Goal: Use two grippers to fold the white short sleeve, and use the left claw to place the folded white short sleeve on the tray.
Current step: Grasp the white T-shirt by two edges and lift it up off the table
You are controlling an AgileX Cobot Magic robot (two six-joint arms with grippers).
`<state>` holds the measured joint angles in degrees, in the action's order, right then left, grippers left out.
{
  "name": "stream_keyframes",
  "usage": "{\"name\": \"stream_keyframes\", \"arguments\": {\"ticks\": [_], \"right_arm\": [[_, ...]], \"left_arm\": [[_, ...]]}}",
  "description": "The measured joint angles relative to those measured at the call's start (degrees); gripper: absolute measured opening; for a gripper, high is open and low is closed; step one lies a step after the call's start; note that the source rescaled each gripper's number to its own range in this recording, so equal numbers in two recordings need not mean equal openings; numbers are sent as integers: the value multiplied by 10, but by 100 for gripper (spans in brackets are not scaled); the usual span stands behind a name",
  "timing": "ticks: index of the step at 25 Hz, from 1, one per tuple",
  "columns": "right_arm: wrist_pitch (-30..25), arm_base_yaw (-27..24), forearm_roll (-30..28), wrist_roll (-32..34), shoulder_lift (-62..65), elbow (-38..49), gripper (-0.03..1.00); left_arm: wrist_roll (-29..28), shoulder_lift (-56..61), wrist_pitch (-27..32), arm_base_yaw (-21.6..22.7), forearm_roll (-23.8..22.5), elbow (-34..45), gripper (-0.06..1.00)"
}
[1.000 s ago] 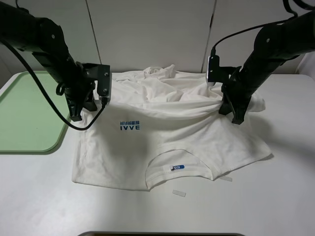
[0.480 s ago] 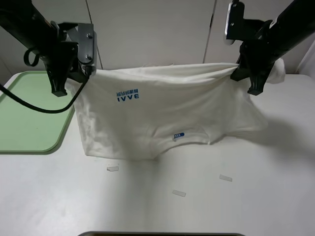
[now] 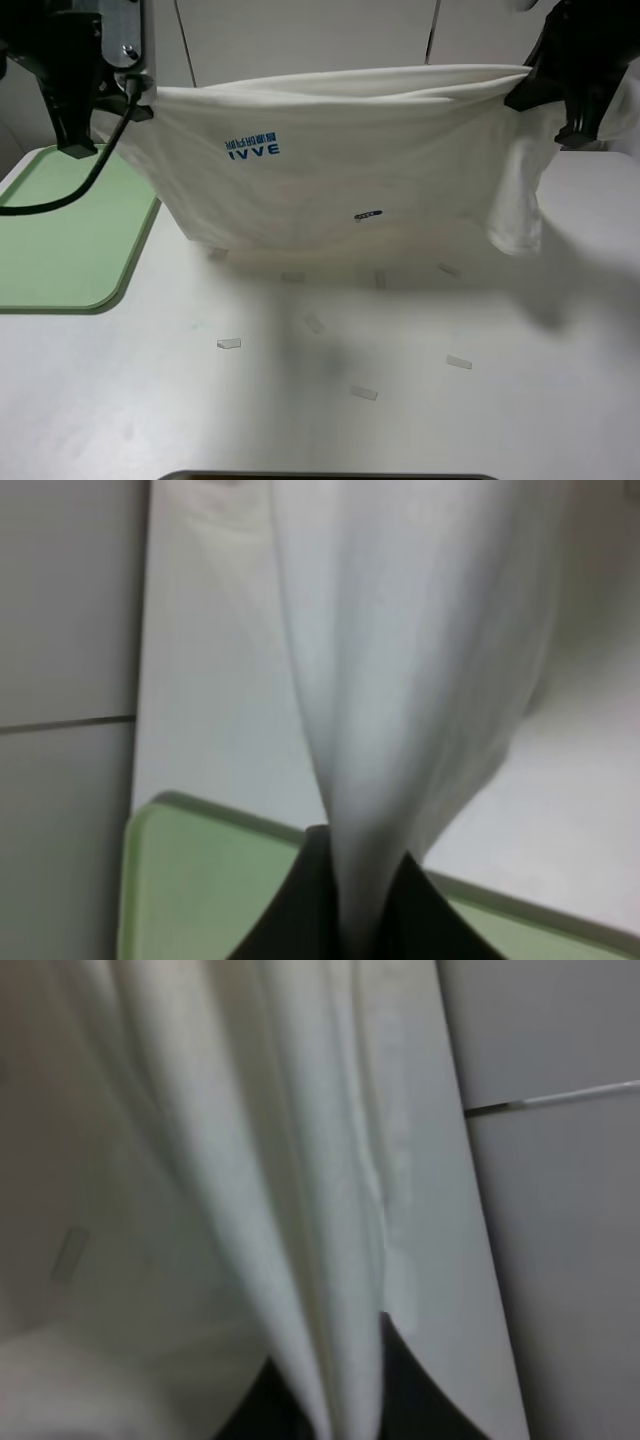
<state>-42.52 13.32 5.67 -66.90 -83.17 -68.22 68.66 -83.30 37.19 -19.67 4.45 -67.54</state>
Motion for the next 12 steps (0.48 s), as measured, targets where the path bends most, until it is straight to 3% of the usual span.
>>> {"name": "stream_keyframes", "arguments": {"ticks": [12], "right_arm": [[-31, 0, 4, 4, 97, -1, 4]], "left_arm": [[-18, 91, 12, 0, 5, 0, 0]]}}
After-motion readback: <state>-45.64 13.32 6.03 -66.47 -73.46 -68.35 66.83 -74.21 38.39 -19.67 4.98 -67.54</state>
